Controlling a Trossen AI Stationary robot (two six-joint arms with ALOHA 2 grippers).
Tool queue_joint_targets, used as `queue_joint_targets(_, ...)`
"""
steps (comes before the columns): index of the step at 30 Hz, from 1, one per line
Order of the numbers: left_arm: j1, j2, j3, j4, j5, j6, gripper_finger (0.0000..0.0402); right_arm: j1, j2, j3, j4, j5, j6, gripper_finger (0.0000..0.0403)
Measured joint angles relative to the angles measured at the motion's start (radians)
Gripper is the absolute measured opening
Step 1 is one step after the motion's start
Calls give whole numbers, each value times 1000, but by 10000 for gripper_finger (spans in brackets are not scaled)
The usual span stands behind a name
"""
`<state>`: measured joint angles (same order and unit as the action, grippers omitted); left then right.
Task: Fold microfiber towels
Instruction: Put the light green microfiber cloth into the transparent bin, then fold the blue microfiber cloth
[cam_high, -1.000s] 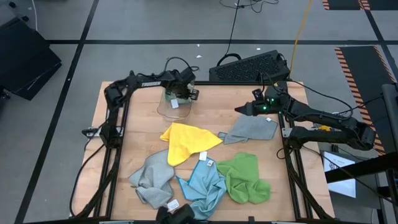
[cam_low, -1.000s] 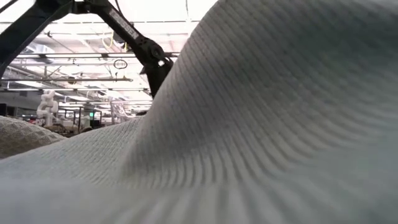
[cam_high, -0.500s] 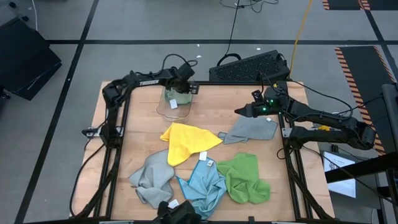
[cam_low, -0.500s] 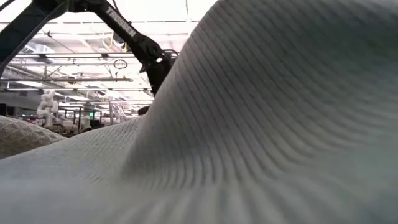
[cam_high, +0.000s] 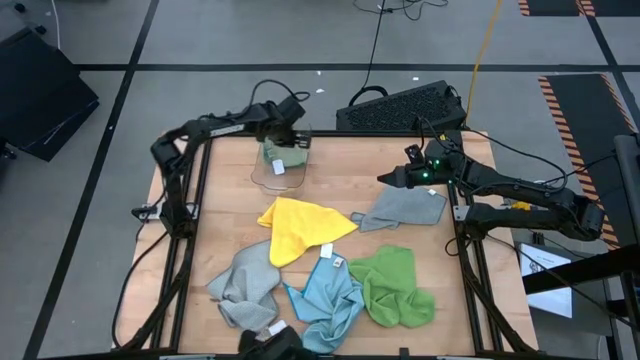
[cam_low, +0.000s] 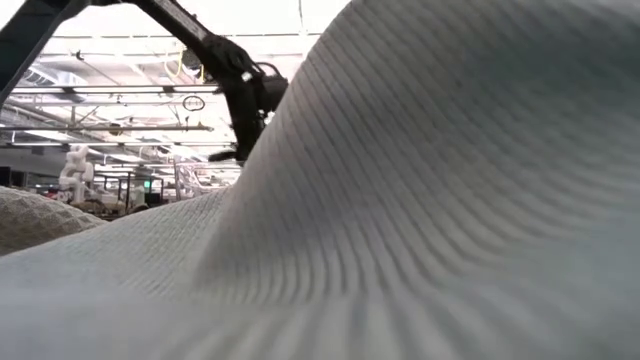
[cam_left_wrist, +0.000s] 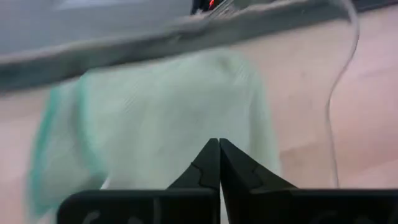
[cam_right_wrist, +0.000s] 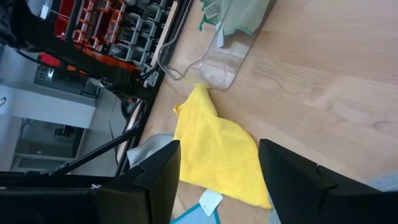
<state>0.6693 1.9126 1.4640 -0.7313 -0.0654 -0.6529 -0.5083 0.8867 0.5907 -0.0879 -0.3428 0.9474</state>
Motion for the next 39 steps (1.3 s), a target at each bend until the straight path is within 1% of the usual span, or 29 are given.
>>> queue_joint_targets(1,2,-11,0,-33,-5,-3,2,0,0,0,0,0,0,208)
queue_joint_targets(3,7,-16,0,-99,-55,11,2,0,0,0,0,1,1,208)
queue_joint_targets(6,27,13,-2,-55,-101,60,2,0,0,0,0,6,-19,208)
queue_joint_targets(9,48,65,-2,-14,-61,108,1,0,0,0,-1,7,-30,208)
queue_joint_targets(11,57,93,-3,-15,-42,122,1,0,0,0,-1,7,-31,208)
queue_joint_targets(14,63,123,-3,-13,-43,144,1,0,0,0,-1,6,-31,208)
queue_joint_targets(17,66,142,-2,-9,-72,145,2,0,0,0,-1,6,-31,208)
queue_joint_targets(23,68,148,-2,-10,-85,131,1,0,0,0,-1,5,-31,208)
queue_joint_targets(27,71,91,-3,-28,-84,107,3,0,0,0,-2,6,-31,208)
queue_joint_targets(32,67,-39,-3,-33,-87,98,4,0,0,0,-1,5,-28,208)
queue_joint_targets(39,30,-198,-3,-82,-93,180,2,0,0,0,-2,5,-37,208)
